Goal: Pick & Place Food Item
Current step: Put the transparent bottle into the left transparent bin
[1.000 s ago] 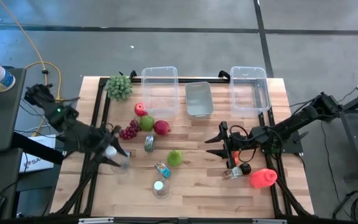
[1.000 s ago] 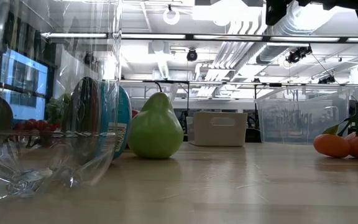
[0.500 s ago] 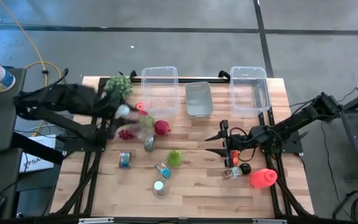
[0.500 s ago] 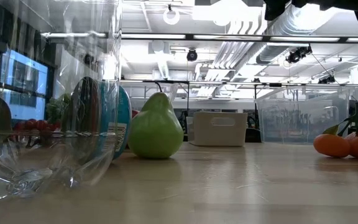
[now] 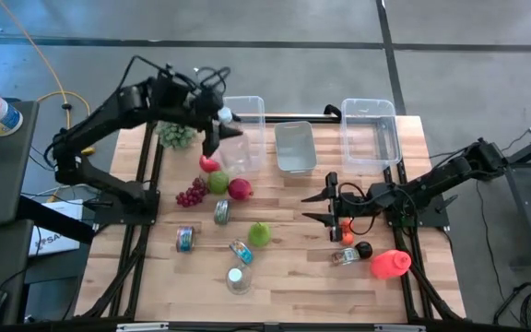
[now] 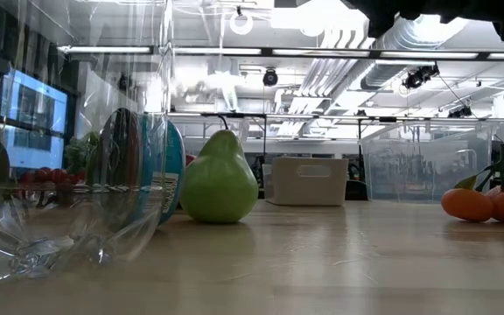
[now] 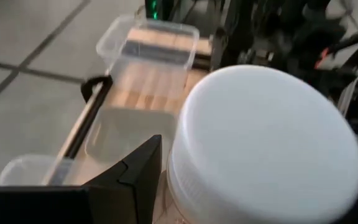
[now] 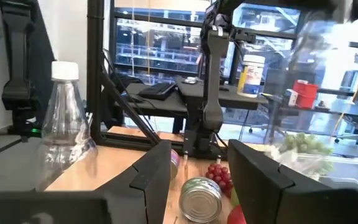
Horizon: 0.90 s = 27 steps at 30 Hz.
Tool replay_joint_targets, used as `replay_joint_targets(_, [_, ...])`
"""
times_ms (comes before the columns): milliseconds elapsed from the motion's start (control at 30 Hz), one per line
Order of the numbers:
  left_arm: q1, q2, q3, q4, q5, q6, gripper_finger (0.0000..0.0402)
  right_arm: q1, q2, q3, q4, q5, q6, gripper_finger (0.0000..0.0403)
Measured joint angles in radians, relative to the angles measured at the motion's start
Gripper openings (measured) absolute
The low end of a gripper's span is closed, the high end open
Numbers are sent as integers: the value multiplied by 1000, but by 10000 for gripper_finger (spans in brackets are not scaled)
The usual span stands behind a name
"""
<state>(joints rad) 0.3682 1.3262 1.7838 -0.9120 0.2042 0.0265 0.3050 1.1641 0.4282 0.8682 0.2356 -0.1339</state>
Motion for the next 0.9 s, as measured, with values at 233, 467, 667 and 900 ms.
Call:
replay_joint_targets(233, [51,31,125,-27,-33,104,175,0,0,0,-1,1,-1,151])
replay_joint_targets(467, [270,104,125,-63,-73,113,175,0,0,0,-12,1,-1,151])
replay_joint_targets(667, [397,233,124,-62,34,81,175,0,0,0,-58,1,-2,151])
replay_joint_targets(900, [423,318,123,-57,34,112,175,-5,0,0,-71,0,-2,151])
